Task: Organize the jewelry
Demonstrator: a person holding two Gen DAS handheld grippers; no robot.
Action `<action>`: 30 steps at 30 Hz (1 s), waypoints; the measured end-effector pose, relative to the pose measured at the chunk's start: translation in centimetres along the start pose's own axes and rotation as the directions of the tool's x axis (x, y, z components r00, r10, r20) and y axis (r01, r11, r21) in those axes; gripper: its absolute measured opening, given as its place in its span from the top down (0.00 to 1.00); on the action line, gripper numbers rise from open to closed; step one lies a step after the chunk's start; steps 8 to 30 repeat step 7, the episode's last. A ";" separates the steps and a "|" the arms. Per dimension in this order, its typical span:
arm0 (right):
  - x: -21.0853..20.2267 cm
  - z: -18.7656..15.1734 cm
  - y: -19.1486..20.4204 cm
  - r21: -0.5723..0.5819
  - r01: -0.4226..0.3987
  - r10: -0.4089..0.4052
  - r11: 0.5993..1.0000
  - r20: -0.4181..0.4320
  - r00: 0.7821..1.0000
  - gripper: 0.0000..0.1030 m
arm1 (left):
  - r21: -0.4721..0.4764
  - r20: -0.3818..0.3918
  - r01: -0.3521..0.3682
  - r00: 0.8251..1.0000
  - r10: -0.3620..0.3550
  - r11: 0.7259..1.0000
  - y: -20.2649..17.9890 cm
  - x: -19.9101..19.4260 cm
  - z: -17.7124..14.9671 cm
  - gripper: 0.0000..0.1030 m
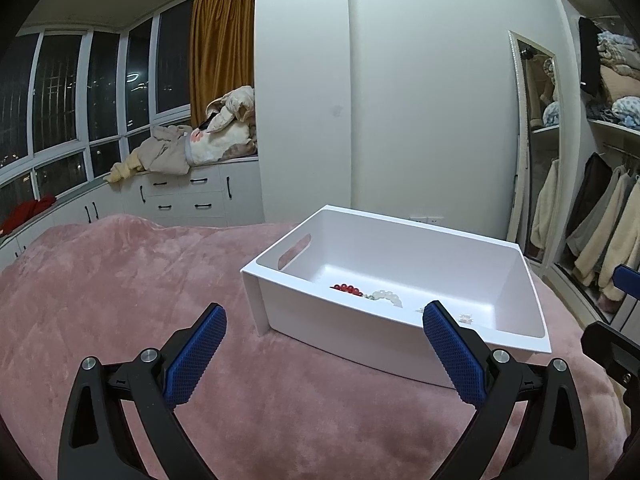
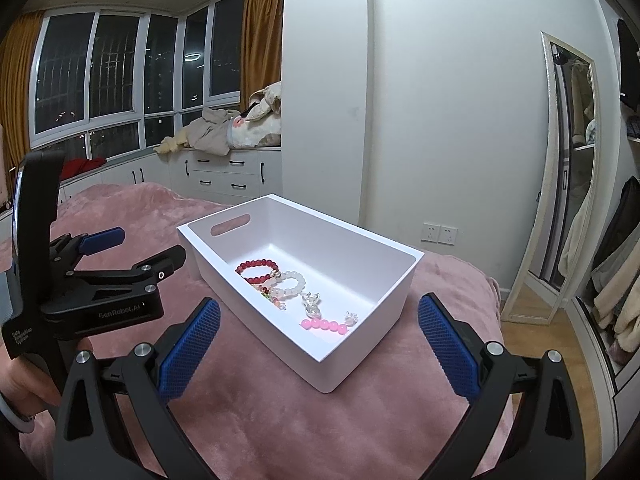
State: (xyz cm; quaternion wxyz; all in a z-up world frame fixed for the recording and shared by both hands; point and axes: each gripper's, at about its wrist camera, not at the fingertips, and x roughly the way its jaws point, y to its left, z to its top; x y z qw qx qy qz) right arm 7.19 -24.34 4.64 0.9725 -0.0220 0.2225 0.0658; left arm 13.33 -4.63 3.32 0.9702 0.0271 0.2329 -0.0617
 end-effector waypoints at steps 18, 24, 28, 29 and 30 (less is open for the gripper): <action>-0.1 0.1 -0.2 0.009 -0.001 0.001 1.000 0.003 1.000 0.05 | 0.032 0.004 -0.019 1.000 0.018 0.999 -0.4 -0.1 0.3 0.03; -0.1 0.1 -0.2 0.009 -0.001 0.001 1.000 0.003 1.000 0.05 | 0.032 0.004 -0.019 1.000 0.018 0.999 -0.4 -0.1 0.3 0.03; -0.1 0.1 -0.2 0.009 -0.001 0.001 1.000 0.003 1.000 0.05 | 0.032 0.004 -0.019 1.000 0.018 0.999 -0.4 -0.1 0.3 0.03; -0.1 0.1 -0.2 0.009 -0.001 0.001 1.000 0.003 1.000 0.05 | 0.032 0.004 -0.019 1.000 0.018 0.999 -0.4 -0.1 0.3 0.03; -0.1 0.1 -0.2 0.009 -0.001 0.001 1.000 0.003 1.000 0.05 | 0.032 0.004 -0.019 1.000 0.018 0.999 -0.4 -0.1 0.3 0.03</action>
